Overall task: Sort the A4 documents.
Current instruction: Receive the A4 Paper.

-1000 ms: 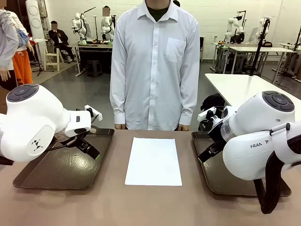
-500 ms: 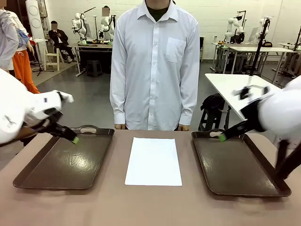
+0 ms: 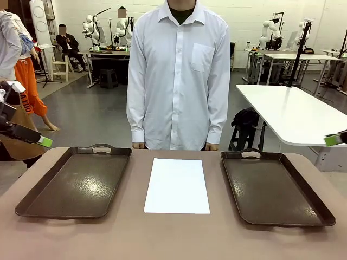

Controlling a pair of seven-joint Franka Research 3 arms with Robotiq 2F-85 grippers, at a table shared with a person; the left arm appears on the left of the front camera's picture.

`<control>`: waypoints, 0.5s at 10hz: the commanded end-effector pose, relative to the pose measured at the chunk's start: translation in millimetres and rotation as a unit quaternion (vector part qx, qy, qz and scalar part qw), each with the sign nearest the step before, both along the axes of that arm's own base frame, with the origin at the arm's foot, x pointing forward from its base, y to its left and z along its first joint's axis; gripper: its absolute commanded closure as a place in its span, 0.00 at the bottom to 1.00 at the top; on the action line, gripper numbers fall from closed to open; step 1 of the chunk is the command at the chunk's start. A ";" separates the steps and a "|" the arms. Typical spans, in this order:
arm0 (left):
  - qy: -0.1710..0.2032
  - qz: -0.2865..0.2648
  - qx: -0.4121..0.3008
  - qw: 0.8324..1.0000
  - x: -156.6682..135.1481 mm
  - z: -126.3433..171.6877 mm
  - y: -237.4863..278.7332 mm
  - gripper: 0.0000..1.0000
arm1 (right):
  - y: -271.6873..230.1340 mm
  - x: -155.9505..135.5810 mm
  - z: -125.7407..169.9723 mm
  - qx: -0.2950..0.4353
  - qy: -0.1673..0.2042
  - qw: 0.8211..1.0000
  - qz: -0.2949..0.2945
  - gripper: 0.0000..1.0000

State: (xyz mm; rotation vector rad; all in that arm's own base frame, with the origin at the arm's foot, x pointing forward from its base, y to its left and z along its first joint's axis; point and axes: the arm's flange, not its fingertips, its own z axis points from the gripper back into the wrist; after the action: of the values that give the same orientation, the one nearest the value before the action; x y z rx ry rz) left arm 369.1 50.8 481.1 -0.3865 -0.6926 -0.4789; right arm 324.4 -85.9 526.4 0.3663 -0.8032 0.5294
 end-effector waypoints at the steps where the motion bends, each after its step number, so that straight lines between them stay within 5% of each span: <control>1: -0.012 -0.030 -0.005 0.999 -36.0 -19.8 -12.9 0.00 | 33.3 -54.7 -60.3 -0.005 -0.016 1.000 0.003 0.00; 5: -0.038 -0.052 -0.007 0.998 -45.7 -10.4 -13.5 0.00 | 40.6 -46.8 -54.7 -0.002 -0.019 0.999 0.032 0.00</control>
State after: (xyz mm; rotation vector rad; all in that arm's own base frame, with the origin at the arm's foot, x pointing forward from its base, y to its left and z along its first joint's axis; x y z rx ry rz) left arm 355.0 40.9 501.8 -0.4252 -0.7364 -0.5841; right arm 322.7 -75.2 531.3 0.3710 -0.8112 0.5743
